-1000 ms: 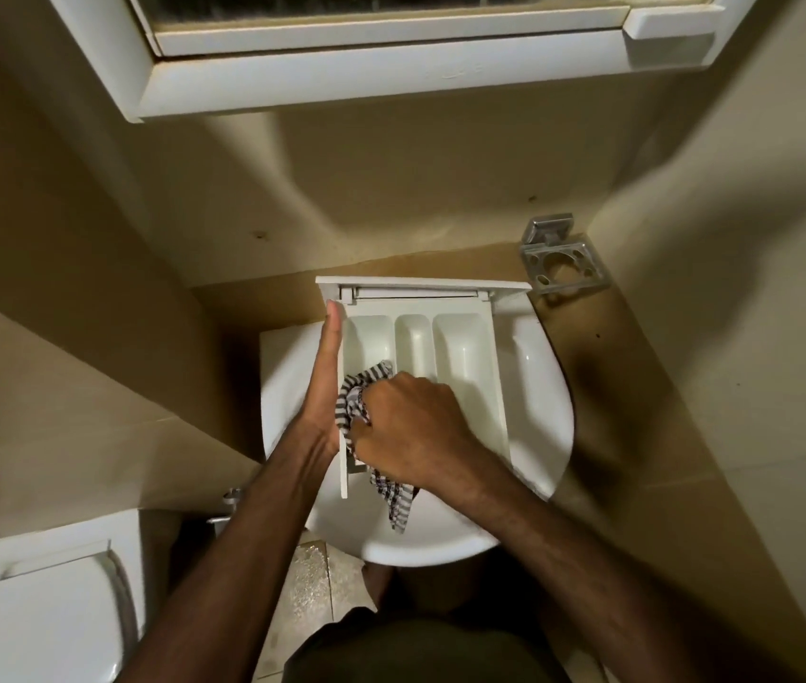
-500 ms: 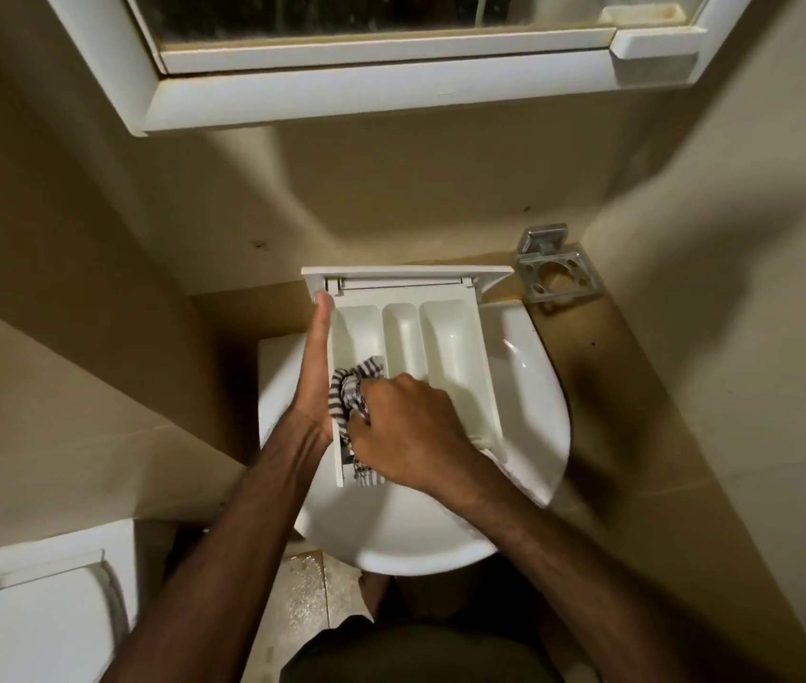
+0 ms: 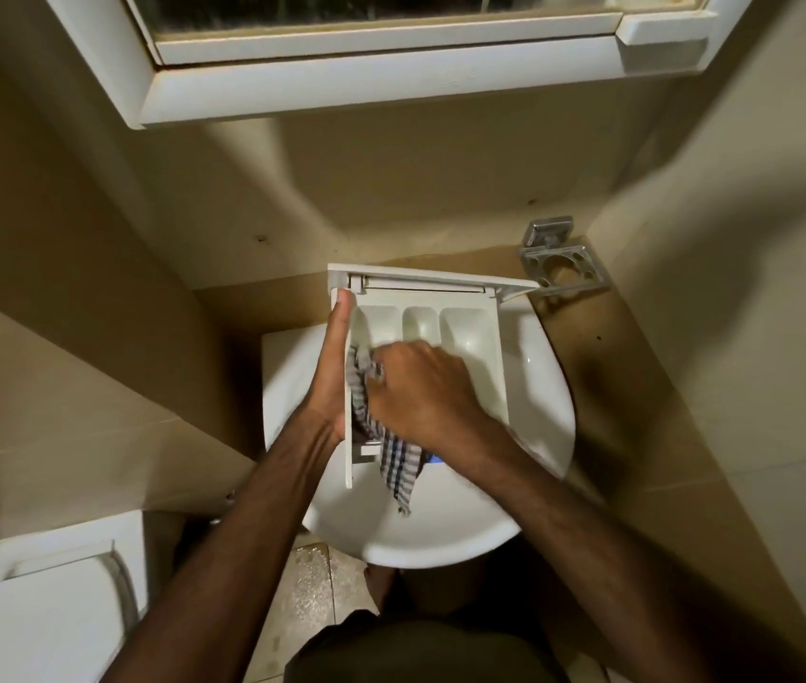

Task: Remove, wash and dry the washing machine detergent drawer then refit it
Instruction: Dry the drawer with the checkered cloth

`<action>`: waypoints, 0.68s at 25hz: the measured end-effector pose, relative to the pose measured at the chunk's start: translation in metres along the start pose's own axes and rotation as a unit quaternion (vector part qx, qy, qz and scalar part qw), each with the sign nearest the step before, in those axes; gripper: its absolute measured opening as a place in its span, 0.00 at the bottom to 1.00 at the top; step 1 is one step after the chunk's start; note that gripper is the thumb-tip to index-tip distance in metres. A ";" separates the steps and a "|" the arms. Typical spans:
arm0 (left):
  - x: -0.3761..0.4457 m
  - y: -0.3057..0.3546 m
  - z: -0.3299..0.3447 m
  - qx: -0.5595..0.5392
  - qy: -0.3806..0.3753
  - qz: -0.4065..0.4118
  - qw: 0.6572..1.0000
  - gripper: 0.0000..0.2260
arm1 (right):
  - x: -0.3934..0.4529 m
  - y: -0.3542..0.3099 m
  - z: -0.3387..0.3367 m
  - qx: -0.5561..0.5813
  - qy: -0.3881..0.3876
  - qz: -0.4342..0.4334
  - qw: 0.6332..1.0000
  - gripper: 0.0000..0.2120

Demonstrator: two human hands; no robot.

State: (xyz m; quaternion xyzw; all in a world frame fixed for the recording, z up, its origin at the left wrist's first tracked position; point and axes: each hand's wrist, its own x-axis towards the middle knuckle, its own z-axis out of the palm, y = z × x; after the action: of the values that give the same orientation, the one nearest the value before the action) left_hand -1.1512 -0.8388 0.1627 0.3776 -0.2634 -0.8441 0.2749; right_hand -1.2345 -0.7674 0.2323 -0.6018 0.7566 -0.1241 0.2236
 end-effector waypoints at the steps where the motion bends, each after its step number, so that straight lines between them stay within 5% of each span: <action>1: 0.000 0.000 0.005 -0.002 -0.001 0.011 1.000 0.30 | 0.005 -0.006 -0.002 -0.014 0.052 0.013 0.998 0.07; 3: -0.003 0.002 0.009 -0.027 -0.008 -0.002 1.000 0.28 | -0.003 -0.012 -0.002 -0.030 0.060 0.000 0.998 0.07; 6: -0.006 0.007 0.003 0.006 -0.011 -0.063 0.998 0.33 | -0.025 -0.003 0.006 -0.013 -0.065 -0.039 0.997 0.03; 10: 0.000 -0.002 0.011 0.008 0.001 -0.002 1.000 0.27 | 0.001 -0.007 0.001 -0.029 0.108 0.032 0.993 0.10; 15: -0.005 0.005 0.004 0.014 -0.011 -0.064 0.998 0.32 | -0.032 -0.003 0.007 0.006 -0.014 -0.017 1.000 0.07; 17: -0.002 0.003 0.011 0.035 0.005 -0.023 0.999 0.30 | -0.011 0.001 0.005 0.000 0.059 0.020 0.998 0.08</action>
State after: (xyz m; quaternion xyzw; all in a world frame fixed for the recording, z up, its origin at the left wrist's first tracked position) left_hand -1.1579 -0.8369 0.1721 0.3969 -0.2831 -0.8386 0.2431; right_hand -1.2315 -0.7566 0.2298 -0.5783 0.7802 -0.1553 0.1809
